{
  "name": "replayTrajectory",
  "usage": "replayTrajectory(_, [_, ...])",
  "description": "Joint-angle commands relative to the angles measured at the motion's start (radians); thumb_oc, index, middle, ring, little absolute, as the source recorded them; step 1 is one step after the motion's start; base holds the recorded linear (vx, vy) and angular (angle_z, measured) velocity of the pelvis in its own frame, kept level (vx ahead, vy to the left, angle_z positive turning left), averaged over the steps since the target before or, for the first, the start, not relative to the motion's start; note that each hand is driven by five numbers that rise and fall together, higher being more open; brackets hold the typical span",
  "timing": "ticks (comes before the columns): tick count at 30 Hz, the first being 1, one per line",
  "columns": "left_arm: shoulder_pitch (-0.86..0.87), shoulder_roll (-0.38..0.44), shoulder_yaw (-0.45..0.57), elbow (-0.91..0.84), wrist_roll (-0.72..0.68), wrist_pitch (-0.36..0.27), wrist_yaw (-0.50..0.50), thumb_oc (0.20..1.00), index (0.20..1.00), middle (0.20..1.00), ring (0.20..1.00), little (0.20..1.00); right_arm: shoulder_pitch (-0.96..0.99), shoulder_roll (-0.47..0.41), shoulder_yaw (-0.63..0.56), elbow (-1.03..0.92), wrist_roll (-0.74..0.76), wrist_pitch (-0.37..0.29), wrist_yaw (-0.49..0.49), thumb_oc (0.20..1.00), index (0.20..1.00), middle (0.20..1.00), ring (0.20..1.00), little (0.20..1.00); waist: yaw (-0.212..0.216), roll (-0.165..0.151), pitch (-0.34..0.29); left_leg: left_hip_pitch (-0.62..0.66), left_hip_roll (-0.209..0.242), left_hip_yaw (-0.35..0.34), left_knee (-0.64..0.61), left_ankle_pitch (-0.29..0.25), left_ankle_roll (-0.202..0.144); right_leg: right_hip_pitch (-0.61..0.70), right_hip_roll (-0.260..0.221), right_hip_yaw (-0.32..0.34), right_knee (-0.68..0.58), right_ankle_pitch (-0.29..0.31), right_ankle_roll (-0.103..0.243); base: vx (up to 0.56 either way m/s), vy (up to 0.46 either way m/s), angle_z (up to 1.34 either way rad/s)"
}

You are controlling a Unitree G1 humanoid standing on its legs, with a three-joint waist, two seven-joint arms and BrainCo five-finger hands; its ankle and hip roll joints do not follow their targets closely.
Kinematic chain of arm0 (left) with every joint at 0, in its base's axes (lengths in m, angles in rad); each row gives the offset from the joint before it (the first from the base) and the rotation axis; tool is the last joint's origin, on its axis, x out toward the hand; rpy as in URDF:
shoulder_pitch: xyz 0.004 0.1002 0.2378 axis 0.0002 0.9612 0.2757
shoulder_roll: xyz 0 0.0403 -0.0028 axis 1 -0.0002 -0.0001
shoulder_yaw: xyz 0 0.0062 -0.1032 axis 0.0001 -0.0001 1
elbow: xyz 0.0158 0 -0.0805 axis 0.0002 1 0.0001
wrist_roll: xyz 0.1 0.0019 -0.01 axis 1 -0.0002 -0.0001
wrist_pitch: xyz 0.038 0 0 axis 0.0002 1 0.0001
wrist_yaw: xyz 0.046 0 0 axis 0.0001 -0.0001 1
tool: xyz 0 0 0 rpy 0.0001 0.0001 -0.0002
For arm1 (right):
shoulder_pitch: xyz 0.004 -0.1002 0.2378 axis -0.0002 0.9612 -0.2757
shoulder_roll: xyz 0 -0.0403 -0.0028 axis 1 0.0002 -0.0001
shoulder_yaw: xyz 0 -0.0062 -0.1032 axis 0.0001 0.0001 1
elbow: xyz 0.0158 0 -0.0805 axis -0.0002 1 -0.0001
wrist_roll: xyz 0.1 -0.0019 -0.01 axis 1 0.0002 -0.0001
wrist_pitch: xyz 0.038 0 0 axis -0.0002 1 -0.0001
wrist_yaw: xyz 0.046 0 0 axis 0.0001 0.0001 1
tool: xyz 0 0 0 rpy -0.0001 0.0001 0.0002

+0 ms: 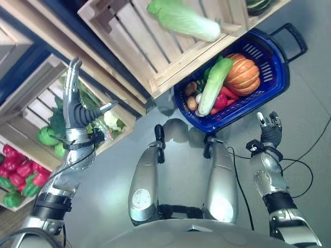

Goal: Pick up fruits and vegetables into the basket

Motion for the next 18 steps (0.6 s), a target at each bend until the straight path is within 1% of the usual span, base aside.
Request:
replayTrajectory(1, [0.019,0.064,0.061,-0.052,0.142,0.015,0.107,1.000,1.000,1.000,1.000,1.000,0.043,-0.023,0.001,-0.087,-0.096,-0.030,0.026,1.000,1.000,1.000,1.000,1.000,-0.032,-0.012,-0.041,-0.011,-0.022,0.000,-0.062,0.034,0.046,0.077,0.015,-0.035,0.037,-0.110,0.039,0.06,0.107,-0.26])
replayTrajectory(2, [0.014,0.097,0.084,-0.062,0.200,0.054,0.142,1.000,1.000,1.000,1.000,1.000,0.074,-0.040,0.002,-0.145,-0.138,-0.022,0.046,1.000,1.000,1.000,1.000,1.000,-0.051,-0.010,-0.051,0.012,-0.018,0.007,-0.070,0.036,0.040,0.096,0.011,-0.024,0.027,-0.112,0.041,0.06,0.102,-0.22])
replayTrajectory(3, [0.013,0.103,0.087,-0.063,0.211,0.063,0.148,1.000,1.000,1.000,1.000,1.000,0.080,-0.045,0.002,-0.154,-0.146,-0.019,0.052,1.000,1.000,1.000,1.000,1.000,-0.055,-0.009,-0.055,0.015,-0.017,0.009,-0.072,0.036,0.038,0.098,0.010,-0.022,0.025,-0.113,0.042,0.07,0.116,-0.23])
replayTrajectory(5, [0.007,0.132,0.103,-0.066,0.263,0.110,0.184,1.000,1.000,1.000,1.000,1.000,0.103,-0.071,0.002,-0.204,-0.182,0.001,0.076,1.000,1.000,1.000,1.000,1.000,-0.073,-0.002,-0.073,0.035,-0.015,0.017,-0.084,0.038,0.032,0.111,0.007,-0.011,0.014,-0.115,0.046,0.07,0.099,-0.14])
replayTrajectory(10, [-0.028,0.215,0.116,-0.049,0.379,0.254,0.214,1.000,1.000,1.000,1.000,1.000,0.144,-0.147,0.003,-0.300,-0.251,0.049,0.127,1.000,1.000,1.000,1.000,1.000,-0.123,0.016,-0.102,0.063,-0.015,0.038,-0.088,0.037,0.019,0.119,-0.004,0.021,0.009,-0.119,0.050,0.08,0.135,-0.23])
replayTrajectory(11, [-0.044,0.238,0.110,-0.040,0.397,0.284,0.216,1.000,1.000,1.000,1.000,1.000,0.146,-0.164,0.006,-0.315,-0.267,0.059,0.132,1.000,1.000,1.000,1.000,1.000,-0.135,0.020,-0.105,0.068,-0.014,0.043,-0.088,0.037,0.017,0.118,-0.005,0.028,0.011,-0.121,0.050,0.07,0.151,-0.21])
replayTrajectory(13, [-0.092,0.285,0.082,-0.020,0.381,0.336,0.193,1.000,1.000,1.000,1.000,1.000,0.146,-0.197,0.008,-0.341,-0.290,0.081,0.146,1.000,1.000,1.000,1.000,1.000,-0.161,0.030,-0.107,0.075,-0.015,0.054,-0.084,0.034,0.014,0.109,-0.009,0.044,0.021,-0.124,0.052,0.06,0.160,-0.20])
replayTrajectory(18, [-0.210,0.343,-0.014,0.049,0.374,0.449,0.145,1.000,1.000,1.000,1.000,1.000,0.131,-0.255,0.023,-0.375,-0.314,0.114,0.166,1.000,1.000,1.000,1.000,1.000,-0.210,0.044,-0.100,0.076,-0.017,0.078,-0.069,0.024,0.013,0.082,-0.008,0.082,0.038,-0.127,0.053,0.04,0.110,-0.18])
